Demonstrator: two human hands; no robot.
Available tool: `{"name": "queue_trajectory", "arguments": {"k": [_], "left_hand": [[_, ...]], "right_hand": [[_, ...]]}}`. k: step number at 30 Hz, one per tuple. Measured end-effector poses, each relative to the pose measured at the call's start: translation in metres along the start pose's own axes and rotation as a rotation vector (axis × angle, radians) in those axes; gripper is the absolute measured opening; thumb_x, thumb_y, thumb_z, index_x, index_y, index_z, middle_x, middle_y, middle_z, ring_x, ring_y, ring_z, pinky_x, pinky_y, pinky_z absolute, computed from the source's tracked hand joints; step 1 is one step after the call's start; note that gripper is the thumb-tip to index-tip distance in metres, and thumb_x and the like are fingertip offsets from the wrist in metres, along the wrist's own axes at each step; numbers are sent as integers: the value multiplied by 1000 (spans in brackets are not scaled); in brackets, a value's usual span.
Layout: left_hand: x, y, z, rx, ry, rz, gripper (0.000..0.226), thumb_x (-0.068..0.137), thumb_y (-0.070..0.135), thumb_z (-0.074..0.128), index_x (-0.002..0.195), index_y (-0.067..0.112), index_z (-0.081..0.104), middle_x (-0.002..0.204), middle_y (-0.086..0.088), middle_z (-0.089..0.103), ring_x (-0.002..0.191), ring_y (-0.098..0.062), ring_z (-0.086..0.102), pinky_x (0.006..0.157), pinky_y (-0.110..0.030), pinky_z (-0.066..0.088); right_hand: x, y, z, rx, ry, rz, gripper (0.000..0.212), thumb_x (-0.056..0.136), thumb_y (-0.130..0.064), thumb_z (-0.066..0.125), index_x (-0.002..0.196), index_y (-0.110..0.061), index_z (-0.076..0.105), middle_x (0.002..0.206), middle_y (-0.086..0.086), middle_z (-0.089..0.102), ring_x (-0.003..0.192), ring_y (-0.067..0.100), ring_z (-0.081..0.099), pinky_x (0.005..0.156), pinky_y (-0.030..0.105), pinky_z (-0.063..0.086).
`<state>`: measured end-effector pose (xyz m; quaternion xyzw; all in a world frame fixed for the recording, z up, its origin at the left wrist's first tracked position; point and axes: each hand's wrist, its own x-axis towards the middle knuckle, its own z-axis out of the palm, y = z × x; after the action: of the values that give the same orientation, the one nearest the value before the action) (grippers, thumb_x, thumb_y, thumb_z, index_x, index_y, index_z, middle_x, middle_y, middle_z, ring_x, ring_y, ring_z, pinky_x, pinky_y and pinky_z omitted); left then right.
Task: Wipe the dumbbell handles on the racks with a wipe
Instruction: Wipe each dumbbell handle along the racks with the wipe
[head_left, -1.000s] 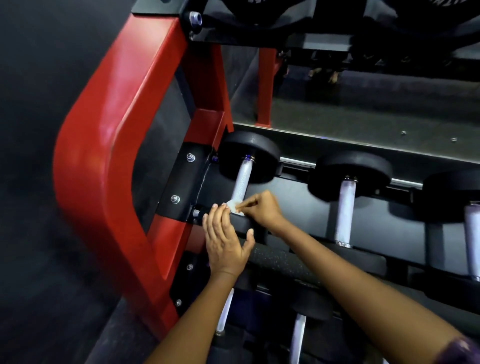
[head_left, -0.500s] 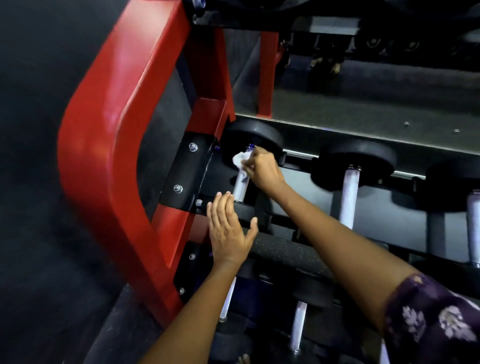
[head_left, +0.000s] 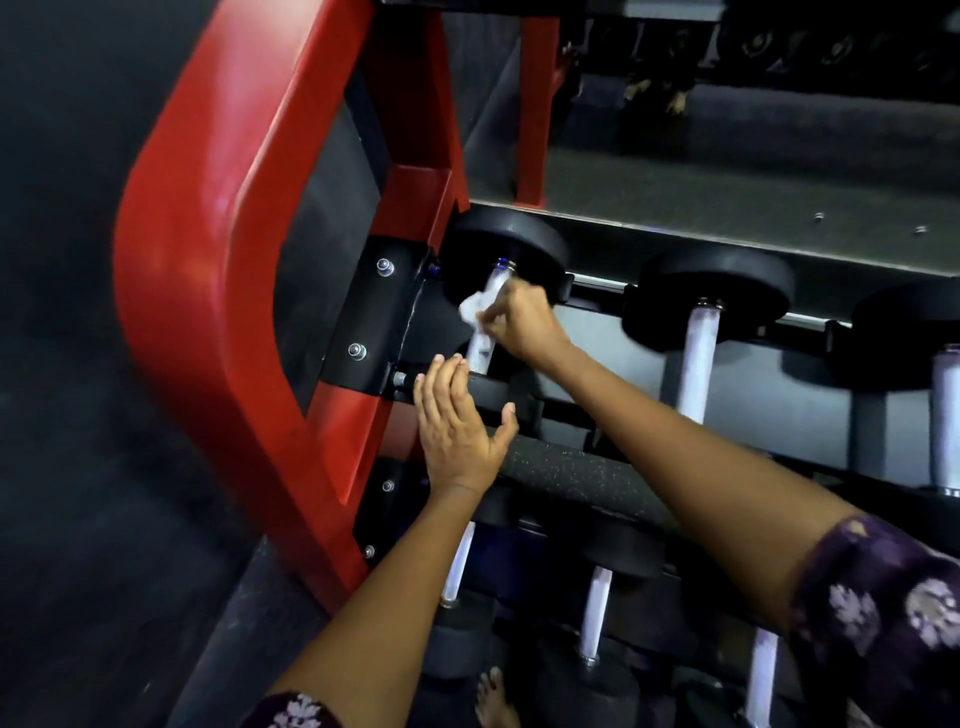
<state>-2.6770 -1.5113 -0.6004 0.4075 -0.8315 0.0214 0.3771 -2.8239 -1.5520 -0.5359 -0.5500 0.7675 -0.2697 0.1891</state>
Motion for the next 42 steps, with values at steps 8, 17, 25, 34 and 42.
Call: {"name": "queue_trajectory", "arguments": {"k": [8,17,25,34,42], "left_hand": [[4,0,-1,-32,33,0,53,83,38,51,120,1,42,125,-12,42,122,-32,43,105,-49,33],[4,5,2,-23,44,-46,53,81,36,51,119,0,43,115,-26,59,122,-33,42,106,-49,31],[3,3,4,-37,32,-48,54,81,37,51,119,-1,43,118,-25,56,122,-34,42,106,-51,32],[1,0,4,-47,54,-9,55,83,37,50,121,0,42,125,-17,48,123,-34,43,108,-50,31],[1,0,4,-63,57,2,54,84,38,50,122,1,41,127,-14,42,124,-34,42,107,-50,31]], "right_hand": [[-12,8,1,385,63,181,12,71,1,74,83,2,74,85,17,72,48,-13,53,56,3,41],[-19,-7,10,169,-112,57,13,75,-4,70,88,-2,75,89,15,72,88,15,66,67,13,45],[-23,-3,7,153,-198,-31,14,77,-7,71,90,-2,74,90,15,72,75,4,56,58,-3,33],[-5,3,3,44,-11,-26,16,77,1,64,87,-5,75,94,17,67,91,26,62,56,5,31],[-22,-3,12,-4,-109,-92,16,79,-4,67,94,-3,74,95,15,61,86,21,58,66,10,36]]}}
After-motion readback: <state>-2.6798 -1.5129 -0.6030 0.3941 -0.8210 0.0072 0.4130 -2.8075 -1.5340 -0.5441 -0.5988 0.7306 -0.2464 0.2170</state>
